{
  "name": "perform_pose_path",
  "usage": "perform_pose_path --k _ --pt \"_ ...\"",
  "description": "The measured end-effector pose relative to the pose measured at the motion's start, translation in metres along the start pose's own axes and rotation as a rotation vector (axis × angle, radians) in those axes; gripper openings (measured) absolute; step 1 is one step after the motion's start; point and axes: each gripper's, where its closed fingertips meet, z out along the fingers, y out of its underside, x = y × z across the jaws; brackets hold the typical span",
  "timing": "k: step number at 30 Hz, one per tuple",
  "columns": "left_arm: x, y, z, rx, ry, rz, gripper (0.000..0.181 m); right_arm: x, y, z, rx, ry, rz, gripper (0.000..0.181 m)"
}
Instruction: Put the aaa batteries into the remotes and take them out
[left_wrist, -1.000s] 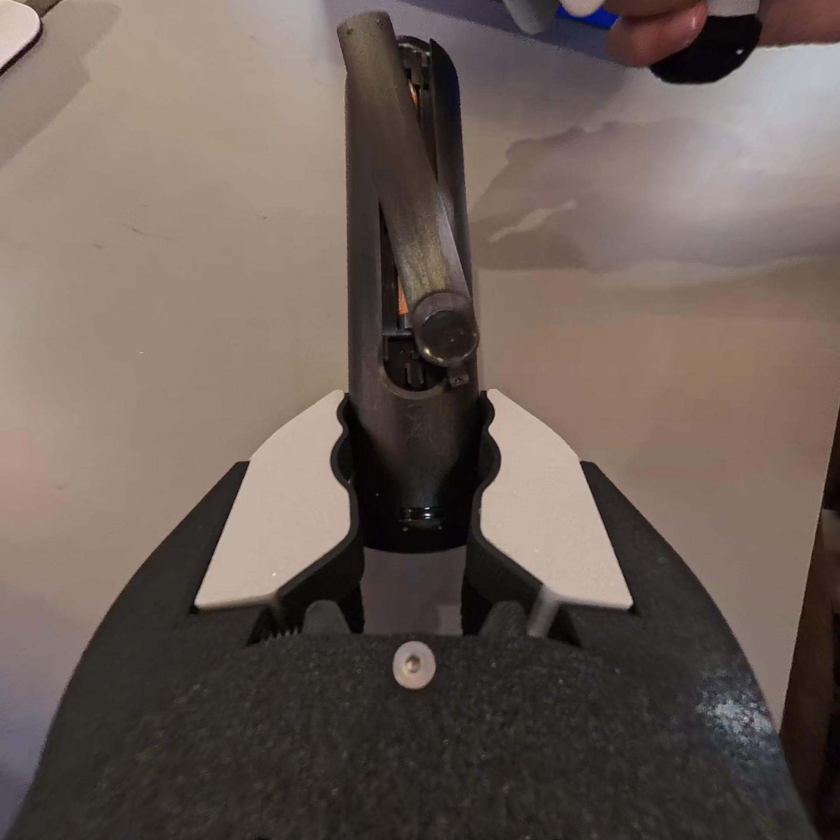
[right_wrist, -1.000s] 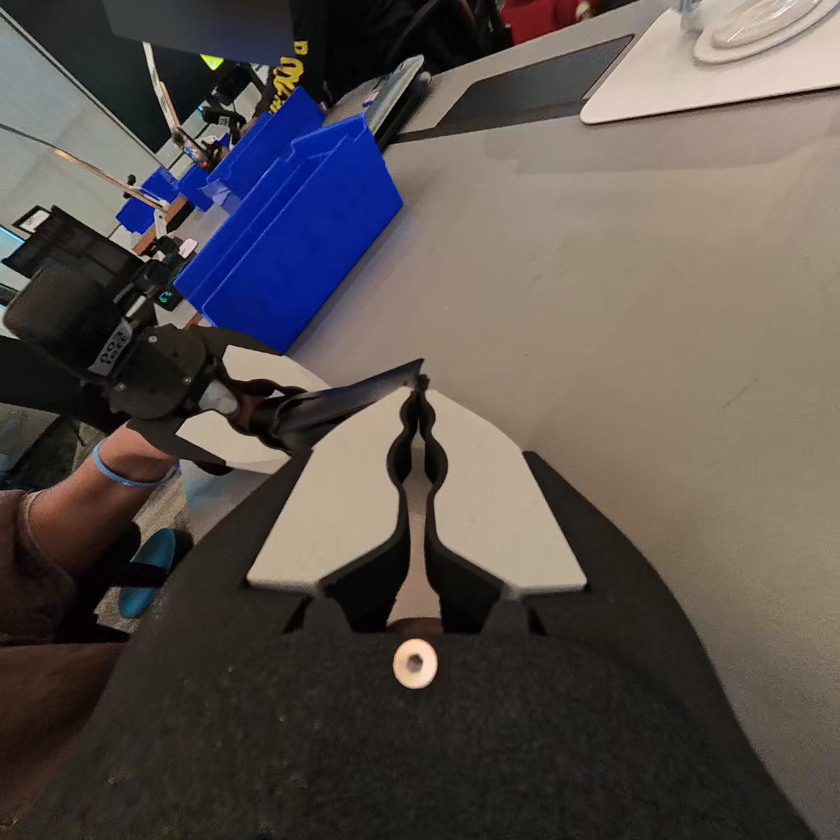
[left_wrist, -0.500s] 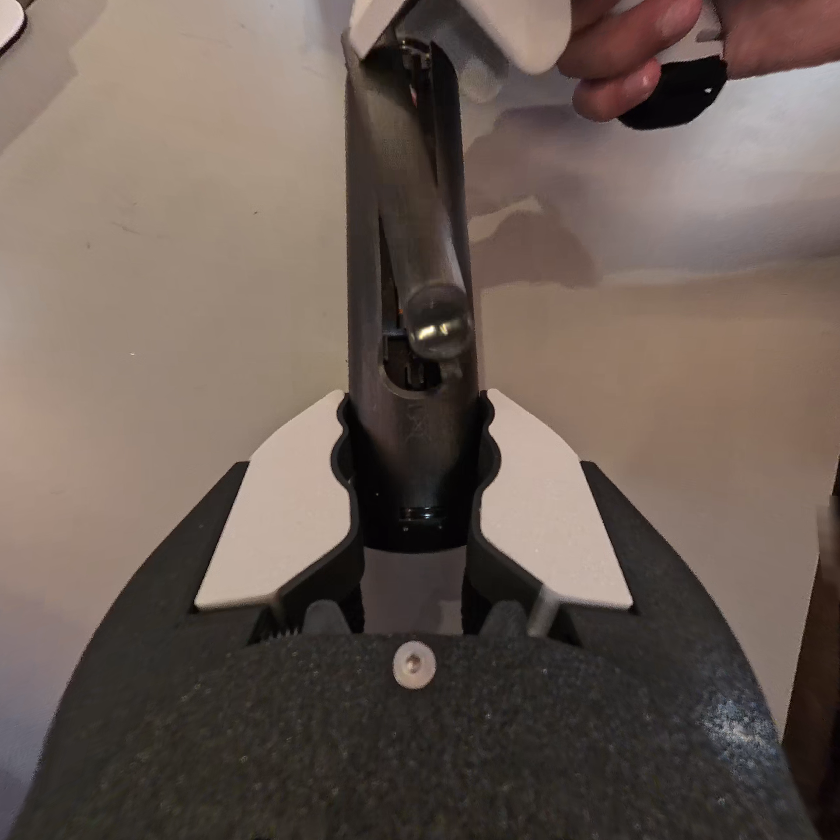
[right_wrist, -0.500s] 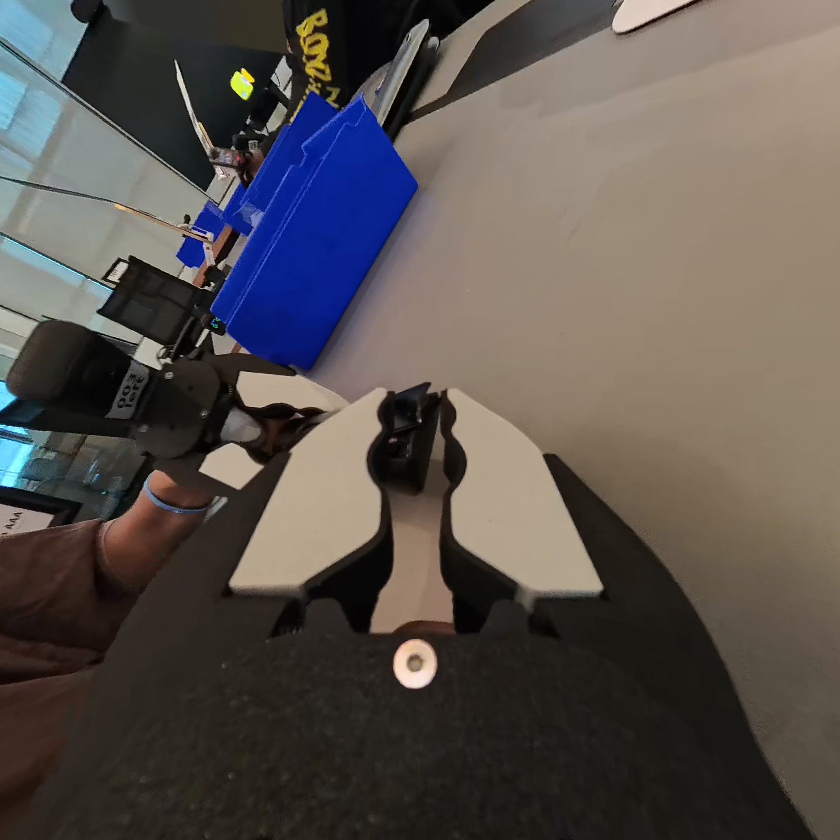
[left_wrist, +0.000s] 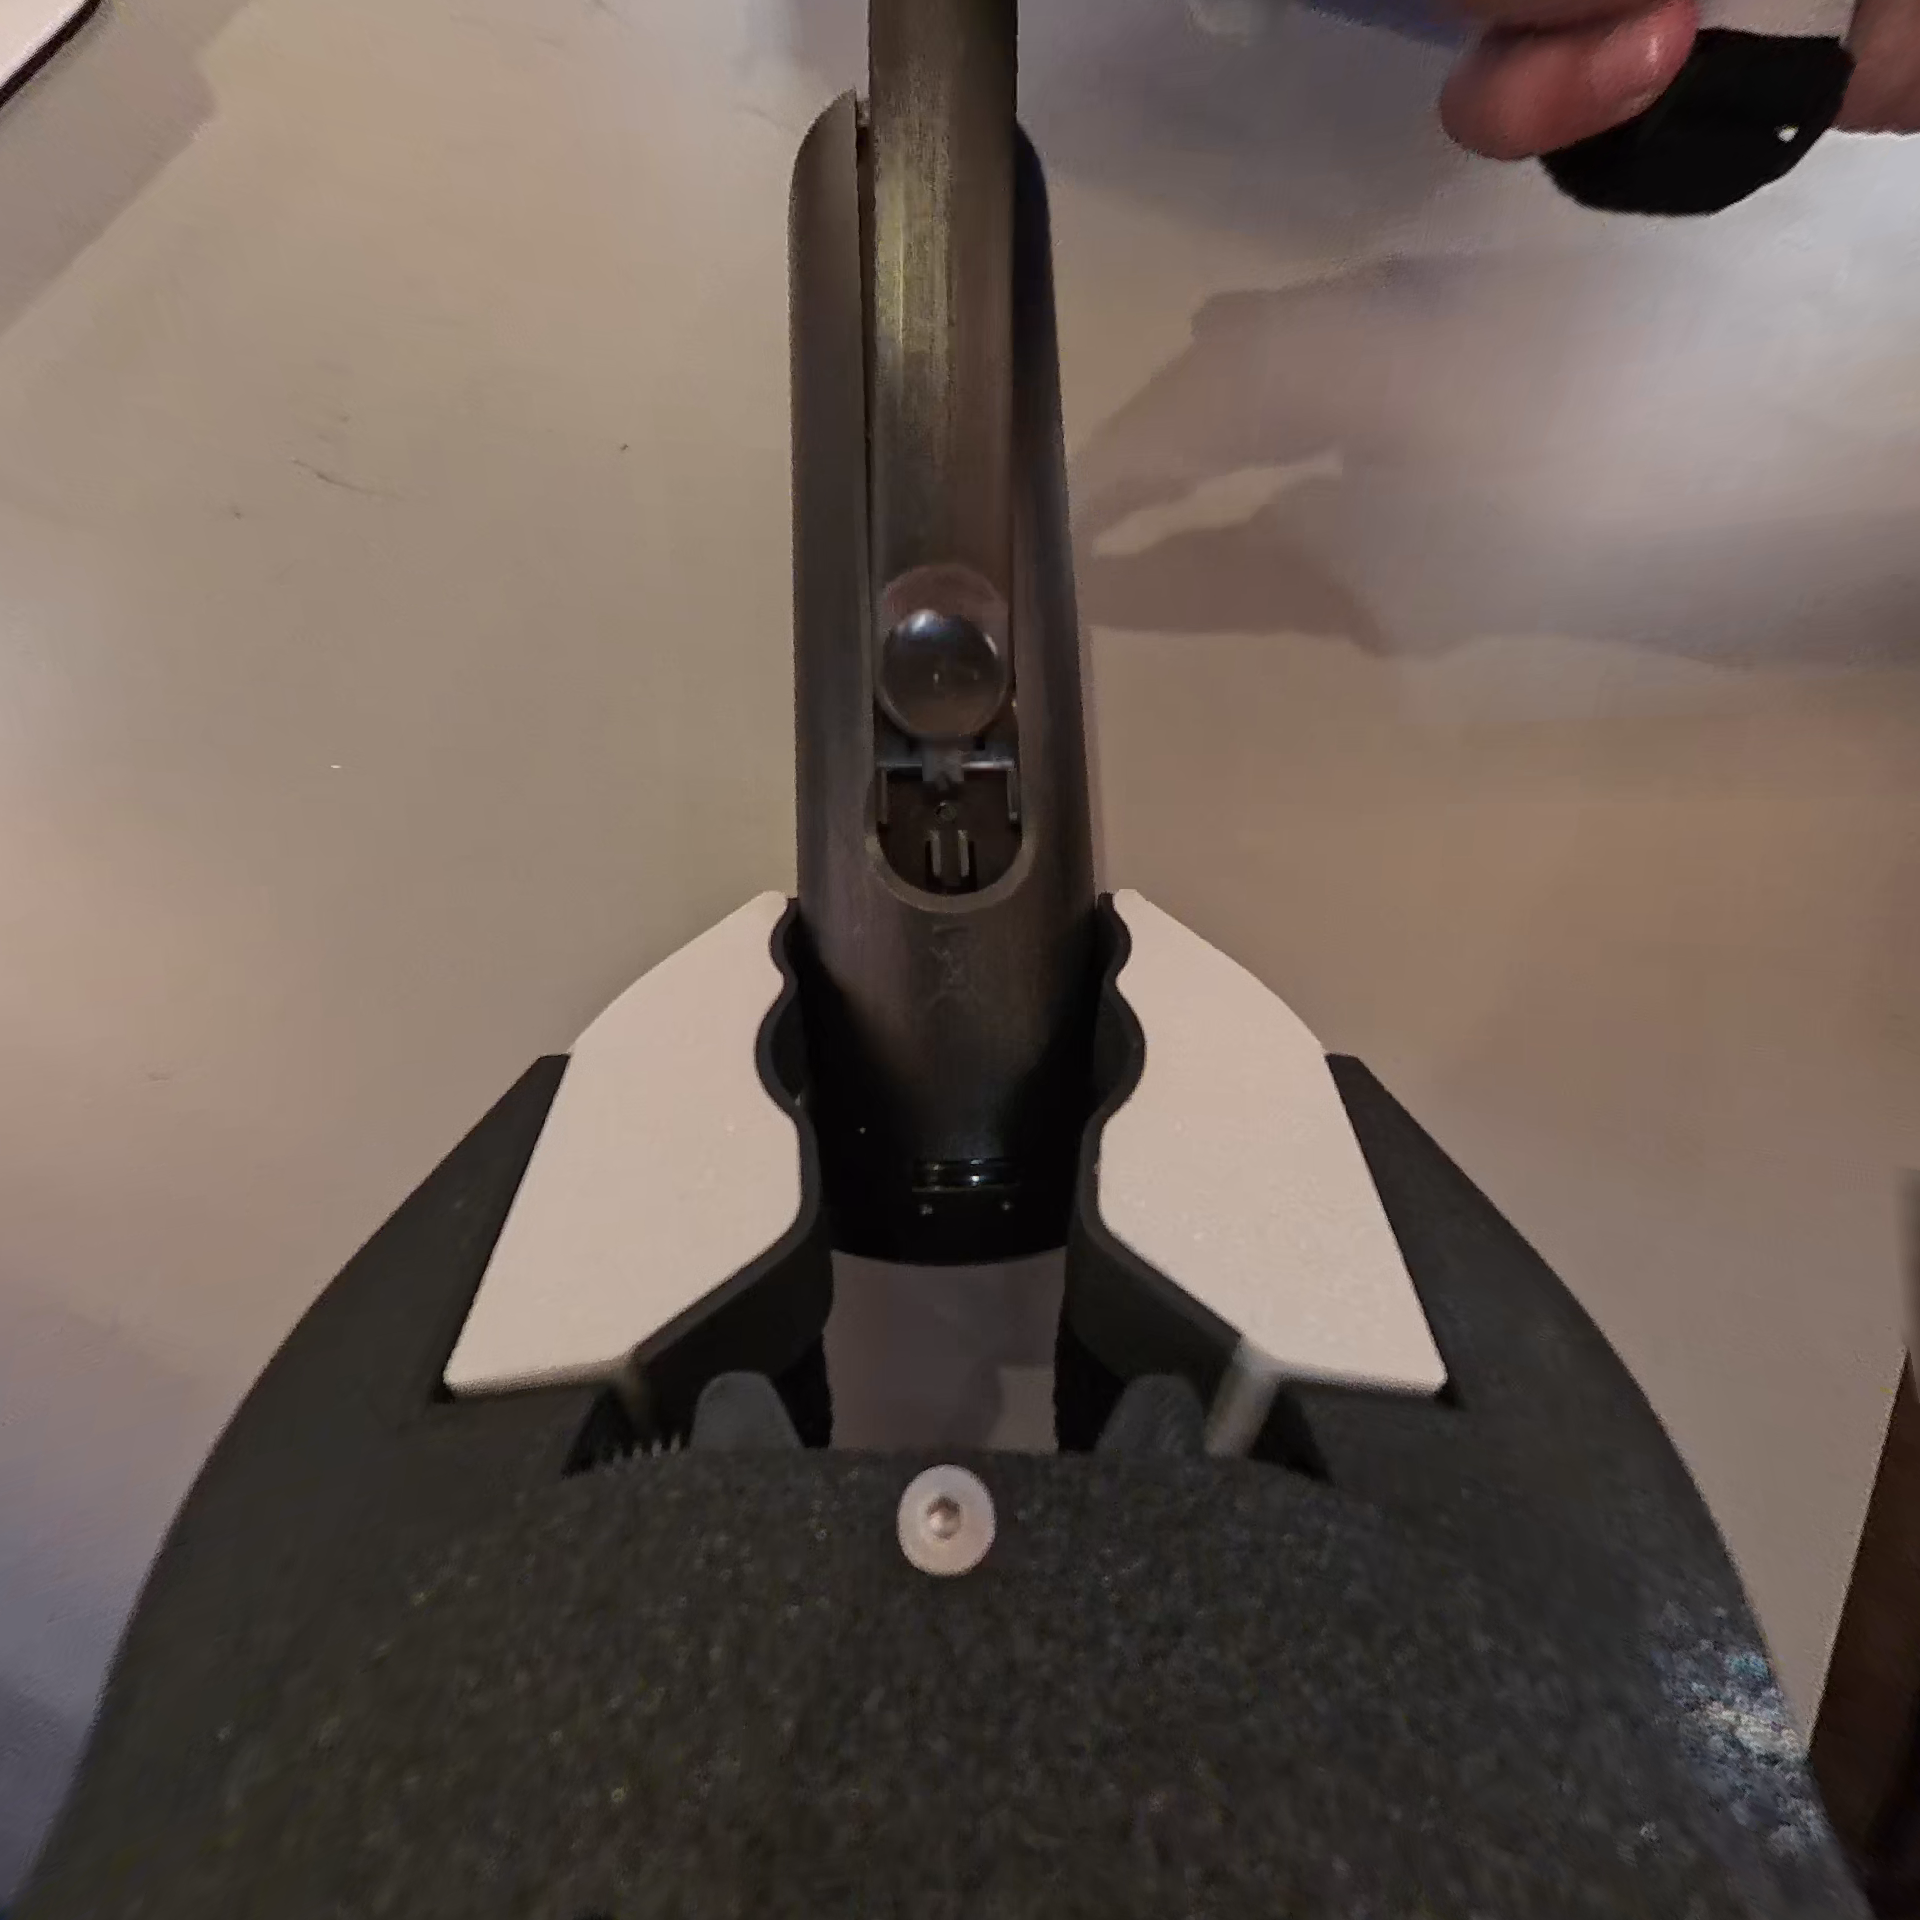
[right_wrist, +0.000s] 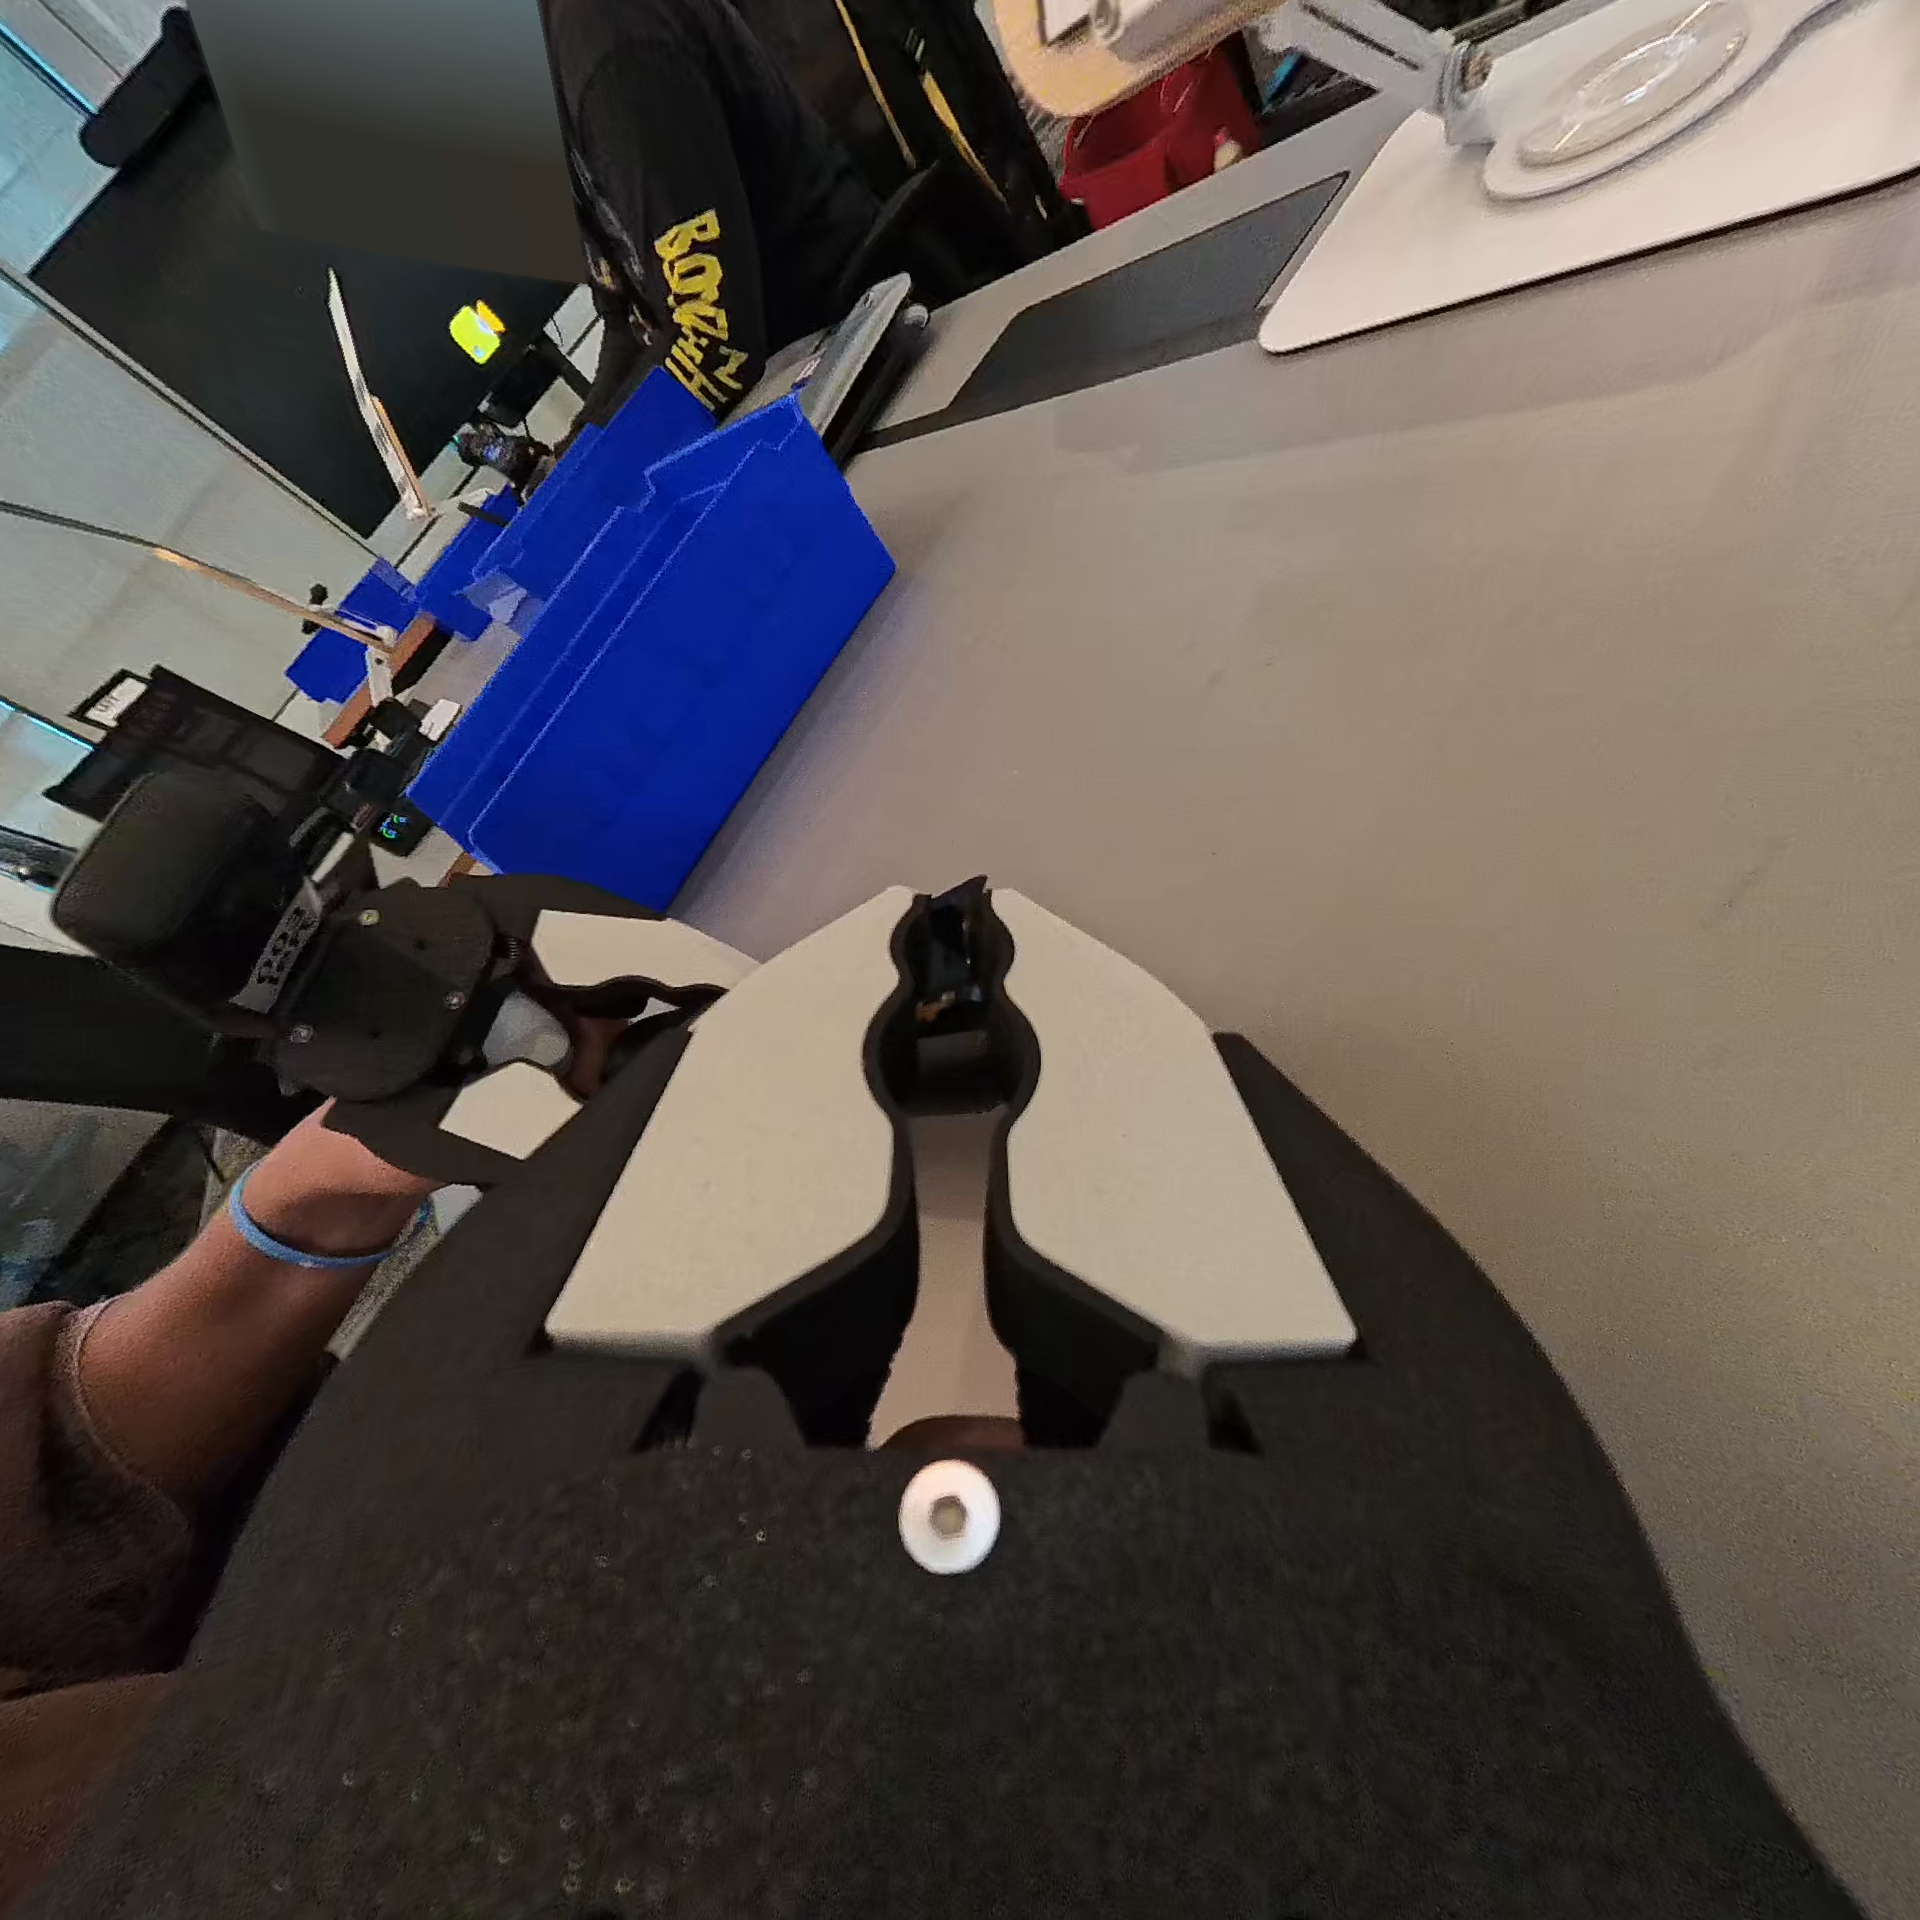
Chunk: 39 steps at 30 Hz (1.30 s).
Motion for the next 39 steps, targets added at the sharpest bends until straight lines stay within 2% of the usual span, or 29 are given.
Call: perform_pose_path --k 9,24,30,35,37,39 --pt "0.000 -0.002 -0.001 0.009 0.004 -0.008 0.053 -0.009 0.008 0.007 -0.012 0.010 -0.021 0.008" --pt "0.003 -0.004 -0.001 0.013 0.012 0.001 0.053 0.005 0.020 0.012 -0.102 0.075 -0.114 0.016" --pt "0.002 -0.004 -0.002 0.017 0.013 -0.004 0.053 0.005 0.016 0.009 -0.075 0.079 -0.117 0.027" --pt "0.001 -0.004 -0.003 0.021 0.012 -0.009 0.053 0.002 -0.003 -0.003 0.062 0.064 -0.168 0.044" --pt "0.001 -0.004 -0.003 0.018 0.011 -0.009 0.053 -0.001 0.003 -0.002 0.042 0.051 -0.229 0.054" --pt "0.001 -0.004 -0.003 0.019 0.014 -0.011 0.053 -0.008 0.015 0.003 -0.010 0.031 -0.295 0.055"
